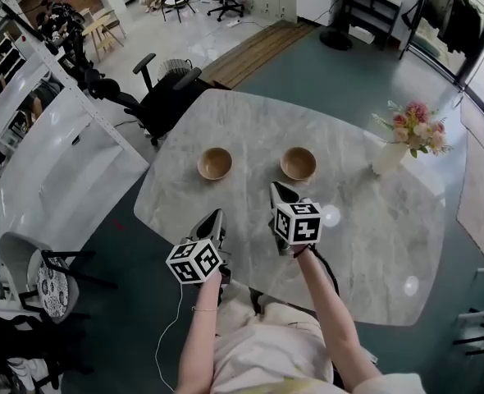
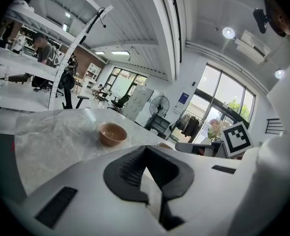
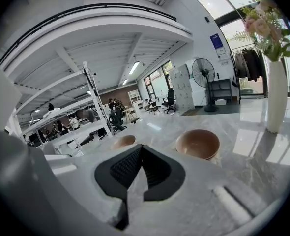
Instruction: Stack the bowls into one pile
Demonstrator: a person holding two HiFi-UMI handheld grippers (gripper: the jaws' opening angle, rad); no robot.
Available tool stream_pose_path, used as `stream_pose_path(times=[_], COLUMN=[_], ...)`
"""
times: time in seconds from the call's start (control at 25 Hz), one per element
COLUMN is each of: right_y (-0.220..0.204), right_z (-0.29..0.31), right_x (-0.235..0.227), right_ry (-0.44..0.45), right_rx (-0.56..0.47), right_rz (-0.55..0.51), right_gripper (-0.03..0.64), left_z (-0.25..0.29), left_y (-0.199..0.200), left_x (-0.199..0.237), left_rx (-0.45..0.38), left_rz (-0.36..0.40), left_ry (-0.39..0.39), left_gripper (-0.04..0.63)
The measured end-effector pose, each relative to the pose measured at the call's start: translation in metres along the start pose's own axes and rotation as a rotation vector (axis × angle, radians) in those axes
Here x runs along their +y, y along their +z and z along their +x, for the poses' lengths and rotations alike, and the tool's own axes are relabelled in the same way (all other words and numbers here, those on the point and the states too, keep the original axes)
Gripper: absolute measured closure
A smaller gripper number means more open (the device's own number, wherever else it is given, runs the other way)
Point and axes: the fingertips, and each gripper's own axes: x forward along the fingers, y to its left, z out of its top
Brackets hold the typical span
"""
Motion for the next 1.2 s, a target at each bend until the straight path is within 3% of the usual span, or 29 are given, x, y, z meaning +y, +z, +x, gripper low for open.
stream_pose_path(times=[0.36,0.68,0.88,1.2], right_y=[0.007,0.008,0.004,-0.008], right_z=[0.051,0.102,0.131,0.172], right_x=[0.024,0.038,0.041,0.042], right_ry=[-0.043,-0.015,-0.013,-0.044], right_rx=[-0.005,-0.007,0.011,0.068], right_rz=[0.075,0.142,0.181,0.202], right_gripper=[0.61,0.605,0.58,0.488], left_z=[0.012,0.042,0.06,0.081], left_y=[0.026,0.036,0.04,0.038], left_x=[0.057,0.092,0.11,0.128], left_rx=[0.052,0.125,0.165,0.212], left_rz=[-0.023,-0.018,-0.012,-0.023], left_ry=[-0.001,-0.047,-0.073,-0.09], left_gripper=[0.595,0.595,0.595,0.595])
